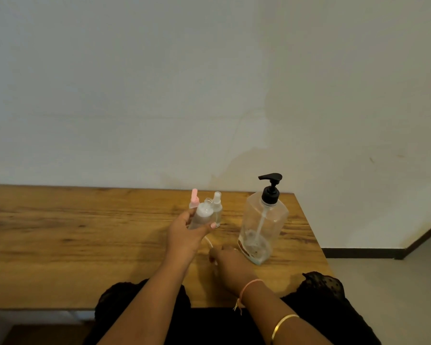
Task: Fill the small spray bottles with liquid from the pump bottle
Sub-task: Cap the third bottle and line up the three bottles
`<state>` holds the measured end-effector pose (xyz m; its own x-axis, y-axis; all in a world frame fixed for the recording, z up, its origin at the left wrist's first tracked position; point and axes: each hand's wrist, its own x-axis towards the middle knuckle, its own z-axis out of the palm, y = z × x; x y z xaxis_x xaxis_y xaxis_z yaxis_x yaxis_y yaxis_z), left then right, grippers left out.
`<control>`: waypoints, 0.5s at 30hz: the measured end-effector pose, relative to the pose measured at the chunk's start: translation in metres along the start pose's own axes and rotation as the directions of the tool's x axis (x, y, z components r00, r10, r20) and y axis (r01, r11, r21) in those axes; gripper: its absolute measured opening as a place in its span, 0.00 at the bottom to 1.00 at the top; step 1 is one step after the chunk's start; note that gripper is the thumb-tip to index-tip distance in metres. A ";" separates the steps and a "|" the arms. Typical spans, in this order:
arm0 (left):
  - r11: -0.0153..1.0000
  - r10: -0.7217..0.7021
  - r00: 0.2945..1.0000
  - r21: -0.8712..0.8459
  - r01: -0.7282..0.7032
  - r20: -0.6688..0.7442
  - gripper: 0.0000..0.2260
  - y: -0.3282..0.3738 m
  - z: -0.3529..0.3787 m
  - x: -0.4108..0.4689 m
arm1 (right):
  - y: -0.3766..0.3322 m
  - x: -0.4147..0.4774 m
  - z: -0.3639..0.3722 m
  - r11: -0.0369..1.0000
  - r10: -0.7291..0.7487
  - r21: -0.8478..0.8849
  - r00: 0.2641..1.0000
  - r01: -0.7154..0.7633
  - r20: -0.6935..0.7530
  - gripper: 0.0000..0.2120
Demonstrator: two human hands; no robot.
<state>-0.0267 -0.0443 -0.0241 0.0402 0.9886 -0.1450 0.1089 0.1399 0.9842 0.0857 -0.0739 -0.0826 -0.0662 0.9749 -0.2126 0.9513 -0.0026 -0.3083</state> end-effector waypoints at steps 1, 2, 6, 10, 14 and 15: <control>1.000 -0.002 1.000 0.010 0.002 -0.001 0.23 -0.001 -0.001 0.001 | -0.002 -0.001 -0.005 0.998 0.014 0.070 0.999 -0.011 -0.046 0.13; 1.000 -0.003 1.000 0.019 0.003 -0.003 0.23 -0.002 -0.001 0.001 | -0.004 -0.003 -0.012 0.990 0.020 0.144 0.992 -0.001 -0.124 0.14; 0.999 0.007 1.000 0.032 -0.006 -0.022 0.21 0.000 -0.003 0.003 | -0.016 -0.018 -0.045 0.906 0.105 0.411 0.885 0.103 -0.453 0.17; 1.000 0.022 0.998 0.014 -0.021 -0.063 0.19 -0.003 -0.007 0.008 | -0.015 -0.034 -0.067 0.830 0.173 0.510 0.765 0.225 -0.620 0.10; 0.999 0.029 0.993 0.018 -0.027 -0.117 0.18 -0.008 -0.010 0.014 | -0.017 -0.038 -0.077 0.814 0.101 0.475 0.726 0.333 -0.681 0.08; 0.999 0.030 0.991 0.018 -0.028 -0.129 0.19 -0.008 -0.011 0.015 | -0.018 -0.038 -0.078 0.819 0.085 0.463 0.725 0.340 -0.683 0.09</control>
<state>-0.0379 -0.0299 -0.0333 -0.0847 0.9913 -0.1011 0.1260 0.1113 0.9858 0.0948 -0.0932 0.0033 0.2386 0.8590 0.4529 0.6168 0.2261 -0.7539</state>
